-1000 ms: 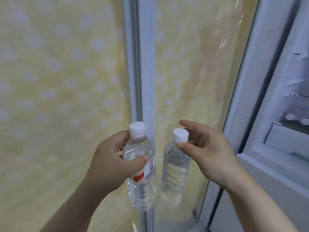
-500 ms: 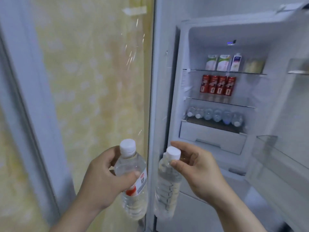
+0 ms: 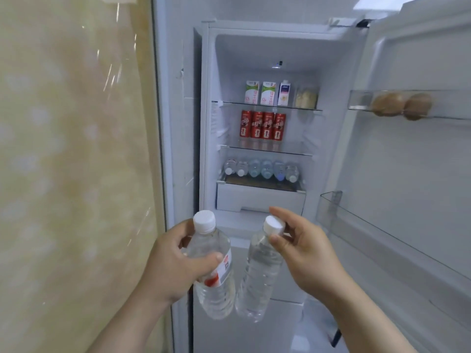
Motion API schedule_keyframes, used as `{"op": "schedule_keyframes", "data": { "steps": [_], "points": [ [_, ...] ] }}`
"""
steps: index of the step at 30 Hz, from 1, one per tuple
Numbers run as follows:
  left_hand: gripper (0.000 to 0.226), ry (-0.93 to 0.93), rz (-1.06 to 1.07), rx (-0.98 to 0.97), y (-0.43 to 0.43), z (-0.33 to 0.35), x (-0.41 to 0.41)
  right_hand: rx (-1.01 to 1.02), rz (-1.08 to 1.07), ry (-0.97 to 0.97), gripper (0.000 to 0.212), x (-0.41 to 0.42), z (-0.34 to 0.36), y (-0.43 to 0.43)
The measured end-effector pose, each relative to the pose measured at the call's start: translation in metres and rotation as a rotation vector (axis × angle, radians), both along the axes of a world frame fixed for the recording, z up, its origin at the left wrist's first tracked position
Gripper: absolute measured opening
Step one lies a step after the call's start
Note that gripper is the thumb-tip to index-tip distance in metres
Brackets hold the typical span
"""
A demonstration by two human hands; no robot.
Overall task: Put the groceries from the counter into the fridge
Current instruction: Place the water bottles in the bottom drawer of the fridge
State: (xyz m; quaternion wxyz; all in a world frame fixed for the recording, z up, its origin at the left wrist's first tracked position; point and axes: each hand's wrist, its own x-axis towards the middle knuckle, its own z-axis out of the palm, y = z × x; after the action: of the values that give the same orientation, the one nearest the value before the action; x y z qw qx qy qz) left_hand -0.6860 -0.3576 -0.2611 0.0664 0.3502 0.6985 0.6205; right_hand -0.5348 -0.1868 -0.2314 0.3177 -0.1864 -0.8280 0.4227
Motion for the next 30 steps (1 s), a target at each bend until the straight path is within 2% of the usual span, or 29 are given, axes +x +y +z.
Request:
{"op": "schedule_keyframes", "data": {
  "steps": [2,6,13,21,25,30],
  "points": [
    [0.054,0.0,-0.03,0.003,0.016,0.0,-0.005,0.004,-0.032,-0.001,0.047,-0.003,-0.003,0.014],
    [0.06,0.02,-0.038,-0.021,0.051,-0.003,-0.021,0.008,-0.066,0.0,0.043,-0.016,-0.013,0.047],
    [0.052,0.036,-0.031,-0.062,0.12,-0.008,-0.055,0.022,-0.044,-0.013,0.046,-0.05,-0.02,0.111],
    [0.069,0.074,0.021,-0.062,0.191,-0.011,-0.089,0.065,-0.043,-0.051,0.041,-0.085,-0.015,0.18],
    [0.053,0.09,0.039,-0.035,0.211,-0.008,-0.1,0.056,-0.039,-0.068,0.035,-0.097,-0.014,0.199],
    [0.058,0.113,0.05,-0.046,0.231,-0.004,-0.116,0.015,-0.043,-0.053,0.048,-0.113,-0.015,0.216]
  ]
}}
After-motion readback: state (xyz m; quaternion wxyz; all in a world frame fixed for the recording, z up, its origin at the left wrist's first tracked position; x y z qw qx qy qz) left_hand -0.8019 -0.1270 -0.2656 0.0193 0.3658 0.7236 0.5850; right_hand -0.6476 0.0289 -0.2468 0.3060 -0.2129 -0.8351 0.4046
